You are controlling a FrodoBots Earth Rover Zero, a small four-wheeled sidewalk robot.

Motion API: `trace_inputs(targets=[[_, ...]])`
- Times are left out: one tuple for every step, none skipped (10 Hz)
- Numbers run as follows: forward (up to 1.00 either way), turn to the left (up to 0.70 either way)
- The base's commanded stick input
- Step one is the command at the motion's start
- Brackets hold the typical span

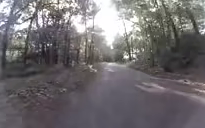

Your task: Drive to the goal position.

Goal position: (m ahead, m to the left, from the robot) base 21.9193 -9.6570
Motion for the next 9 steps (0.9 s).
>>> trace_inputs(targets=[[0.7, -0.01], [0.7, -0.01], [0.7, -0.01], [0.7, -0.01], [0.7, -0.01], [0.7, -0.01], [0.7, -0.01], [0.7, -0.01], [0.7, -0.01]])
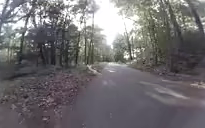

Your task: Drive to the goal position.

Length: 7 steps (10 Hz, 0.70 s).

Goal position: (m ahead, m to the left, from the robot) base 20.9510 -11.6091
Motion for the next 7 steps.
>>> trace_inputs(targets=[[0.7, -0.01], [0.7, -0.01], [0.7, -0.01], [0.7, -0.01], [0.7, -0.01], [0.7, -0.01], [0.7, -0.01]])
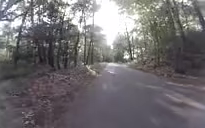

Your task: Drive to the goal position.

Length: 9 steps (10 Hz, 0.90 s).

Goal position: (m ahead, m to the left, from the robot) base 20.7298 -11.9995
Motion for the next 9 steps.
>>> trace_inputs(targets=[[0.7, -0.01], [0.7, -0.01], [0.7, -0.01], [0.7, -0.01], [0.7, -0.01], [0.7, -0.01], [0.7, -0.01], [0.7, -0.01], [0.7, -0.01]])
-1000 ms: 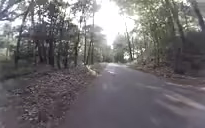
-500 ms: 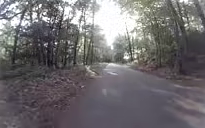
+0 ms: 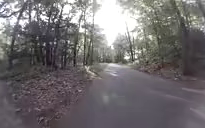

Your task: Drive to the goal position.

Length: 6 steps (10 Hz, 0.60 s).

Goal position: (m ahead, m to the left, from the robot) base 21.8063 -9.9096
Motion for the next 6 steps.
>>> trace_inputs(targets=[[0.7, -0.01], [0.7, -0.01], [0.7, -0.01], [0.7, -0.01], [0.7, -0.01], [0.7, -0.01]])
